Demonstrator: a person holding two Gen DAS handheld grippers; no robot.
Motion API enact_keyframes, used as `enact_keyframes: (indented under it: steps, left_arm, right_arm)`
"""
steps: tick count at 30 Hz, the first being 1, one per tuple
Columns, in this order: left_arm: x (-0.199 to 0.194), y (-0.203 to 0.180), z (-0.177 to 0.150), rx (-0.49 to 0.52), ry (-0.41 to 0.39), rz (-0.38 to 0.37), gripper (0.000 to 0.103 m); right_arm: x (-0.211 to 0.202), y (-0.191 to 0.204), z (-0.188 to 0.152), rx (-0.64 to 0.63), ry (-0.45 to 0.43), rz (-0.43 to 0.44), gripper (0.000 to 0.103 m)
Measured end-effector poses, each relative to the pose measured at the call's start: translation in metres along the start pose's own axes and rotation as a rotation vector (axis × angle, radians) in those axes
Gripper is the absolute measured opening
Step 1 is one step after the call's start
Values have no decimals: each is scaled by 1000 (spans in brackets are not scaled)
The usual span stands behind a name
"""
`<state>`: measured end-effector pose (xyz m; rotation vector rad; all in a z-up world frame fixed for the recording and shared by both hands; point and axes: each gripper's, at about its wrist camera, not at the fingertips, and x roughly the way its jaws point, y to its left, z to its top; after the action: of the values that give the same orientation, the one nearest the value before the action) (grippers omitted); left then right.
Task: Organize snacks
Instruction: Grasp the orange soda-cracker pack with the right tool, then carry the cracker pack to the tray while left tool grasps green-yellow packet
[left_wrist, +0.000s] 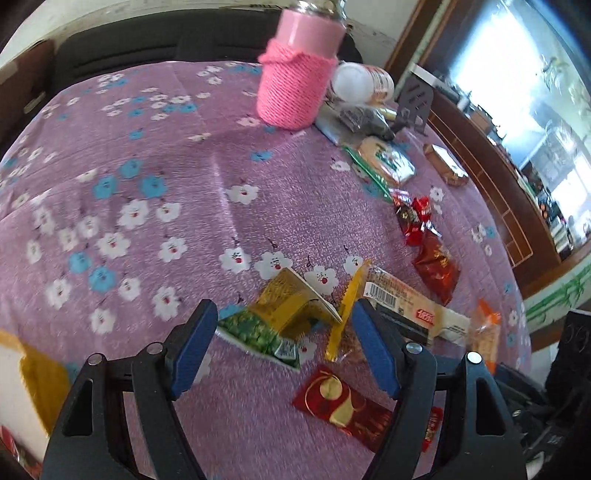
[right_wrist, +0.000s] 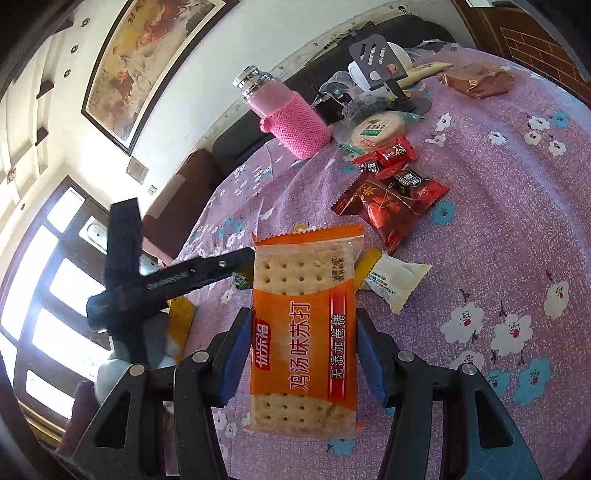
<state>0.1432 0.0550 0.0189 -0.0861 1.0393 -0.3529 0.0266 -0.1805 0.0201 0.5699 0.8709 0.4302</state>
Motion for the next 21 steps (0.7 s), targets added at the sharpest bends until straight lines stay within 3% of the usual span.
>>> enact_keyframes:
  steps: [4, 5, 6, 9, 13, 21]
  left_arm:
    - [8, -13, -5, 81, 9, 64, 70]
    - [6, -16, -6, 91, 3, 75, 49]
    - [5, -19, -8, 104, 11, 69, 36]
    - [-2, -26, -16, 120, 4, 92, 35]
    - [-25, -26, -27, 94, -36, 87, 17]
    - [-88, -10, -52, 16, -120, 82, 18]
  right_arm:
    - [3, -3, 0, 15, 11, 7, 56]
    - [4, -3, 0, 14, 16, 6, 56]
    - [6, -2, 0, 11, 21, 4, 56]
    - [7, 2, -2, -6, 25, 3, 56]
    - [4, 7, -4, -19, 16, 17, 56]
    - [2, 15, -11, -54, -6, 4, 56]
